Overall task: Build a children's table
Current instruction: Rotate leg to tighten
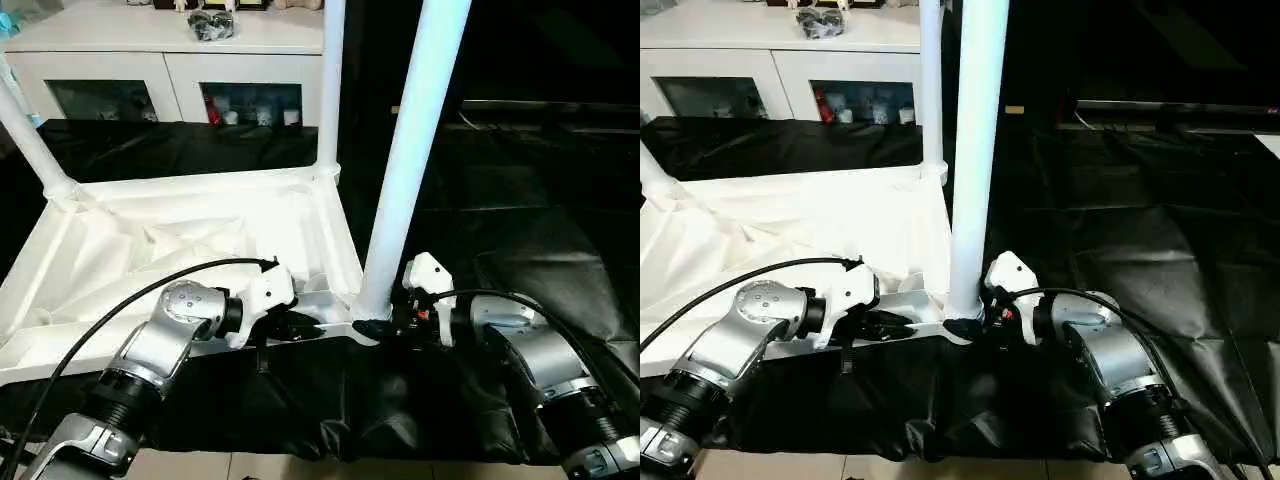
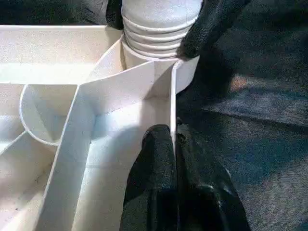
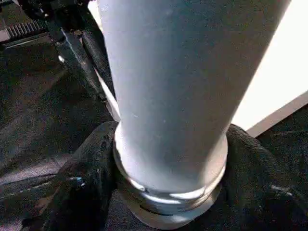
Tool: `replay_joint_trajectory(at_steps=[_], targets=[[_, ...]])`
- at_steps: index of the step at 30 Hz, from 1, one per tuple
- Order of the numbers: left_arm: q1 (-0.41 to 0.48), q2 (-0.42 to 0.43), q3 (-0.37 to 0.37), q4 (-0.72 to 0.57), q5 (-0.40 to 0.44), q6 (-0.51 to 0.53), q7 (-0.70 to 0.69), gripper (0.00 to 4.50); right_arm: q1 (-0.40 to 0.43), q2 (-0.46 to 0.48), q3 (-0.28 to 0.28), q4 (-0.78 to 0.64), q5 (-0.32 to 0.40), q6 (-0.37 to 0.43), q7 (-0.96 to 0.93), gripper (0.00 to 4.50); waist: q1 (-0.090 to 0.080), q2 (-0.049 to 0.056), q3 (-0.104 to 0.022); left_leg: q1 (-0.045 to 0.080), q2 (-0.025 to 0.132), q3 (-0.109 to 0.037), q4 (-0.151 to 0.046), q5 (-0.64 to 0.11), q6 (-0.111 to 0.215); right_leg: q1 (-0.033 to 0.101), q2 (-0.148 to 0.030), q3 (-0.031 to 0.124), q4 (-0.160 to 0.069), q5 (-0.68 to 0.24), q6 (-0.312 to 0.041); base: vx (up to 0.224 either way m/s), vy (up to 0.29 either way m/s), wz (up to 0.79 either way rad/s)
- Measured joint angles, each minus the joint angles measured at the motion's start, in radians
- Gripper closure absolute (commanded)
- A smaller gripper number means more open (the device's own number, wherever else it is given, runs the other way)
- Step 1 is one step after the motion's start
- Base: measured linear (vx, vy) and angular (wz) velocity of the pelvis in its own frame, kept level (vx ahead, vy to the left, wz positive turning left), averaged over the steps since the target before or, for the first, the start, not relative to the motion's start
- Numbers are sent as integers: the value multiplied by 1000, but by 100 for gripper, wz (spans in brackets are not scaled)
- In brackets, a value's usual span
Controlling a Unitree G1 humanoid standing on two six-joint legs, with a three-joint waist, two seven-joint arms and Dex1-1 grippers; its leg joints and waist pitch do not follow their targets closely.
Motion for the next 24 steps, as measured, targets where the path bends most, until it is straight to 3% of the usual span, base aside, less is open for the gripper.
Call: replay_joint_trajectory(at_steps=[4, 11, 17, 20, 22, 24], targets=[[-11, -38, 12, 28, 36, -5, 93, 450, 7, 72, -34, 39, -21, -17, -121, 174, -2, 0, 0, 1, 0, 0, 0, 0, 0, 0, 0, 0, 1, 0, 0, 0, 0, 0], [-85, -165, 24, 124, 120, 38, 346, 450, -70, 272, -127, 207, -79, -55, -558, 175, -15, -1, -1, 3, 0, 1, 1, 0, -1, 0, -1, 0, 1, 1, -1, 0, 0, 0], [-106, -208, 23, 153, 156, 45, 413, 450, -104, 315, -140, 268, -115, -94, -666, 175, -16, 0, -2, 3, 0, 1, 1, 0, -1, 1, -1, 1, 0, 1, -1, 0, 0, 0], [-106, -209, 22, 152, 156, 45, 406, 450, -101, 312, -153, 268, -104, -95, -641, 102, -15, 0, -2, 3, 0, 1, 0, 0, -1, 0, -1, 1, 0, 1, -1, 0, 0, 0], [-106, -209, 22, 152, 156, 43, 401, 450, -100, 305, -153, 268, -102, -96, -611, 95, -15, 0, -2, 3, 0, 1, 0, 0, -1, 0, -1, 1, 0, 1, -1, 0, 0, 0], [-102, -204, 22, 146, 156, 39, 390, 450, -100, 290, -152, 266, -101, -98, -576, 61, -15, 0, -2, 2, 0, 1, 0, 0, -1, 0, -1, 0, 0, 1, -1, 0, 0, 0]])
